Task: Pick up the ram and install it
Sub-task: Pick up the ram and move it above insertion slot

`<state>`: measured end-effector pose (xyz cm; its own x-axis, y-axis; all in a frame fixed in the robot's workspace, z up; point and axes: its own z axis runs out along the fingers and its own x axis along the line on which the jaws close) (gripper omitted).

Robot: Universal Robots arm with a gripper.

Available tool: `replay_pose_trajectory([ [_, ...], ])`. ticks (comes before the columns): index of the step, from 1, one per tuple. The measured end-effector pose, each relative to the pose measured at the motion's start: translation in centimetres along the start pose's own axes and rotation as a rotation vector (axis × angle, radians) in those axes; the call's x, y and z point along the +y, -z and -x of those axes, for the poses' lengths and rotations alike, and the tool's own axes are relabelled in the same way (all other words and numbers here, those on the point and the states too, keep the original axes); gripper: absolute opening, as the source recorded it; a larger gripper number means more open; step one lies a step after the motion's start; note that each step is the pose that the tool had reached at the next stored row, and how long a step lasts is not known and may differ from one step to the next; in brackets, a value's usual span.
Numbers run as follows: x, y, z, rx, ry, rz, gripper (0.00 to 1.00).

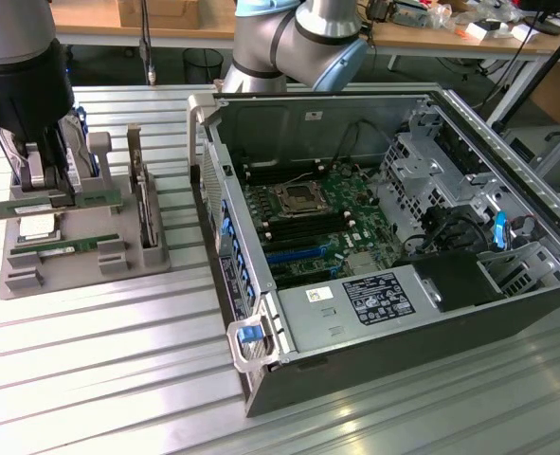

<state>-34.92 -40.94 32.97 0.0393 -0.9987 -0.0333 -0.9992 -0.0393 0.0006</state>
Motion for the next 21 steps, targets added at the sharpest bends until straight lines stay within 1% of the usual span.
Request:
replay_pose_trajectory([
  [21, -0.01, 2.00, 0.1, -0.0052, 0.000, -0.0002, 0.13],
])
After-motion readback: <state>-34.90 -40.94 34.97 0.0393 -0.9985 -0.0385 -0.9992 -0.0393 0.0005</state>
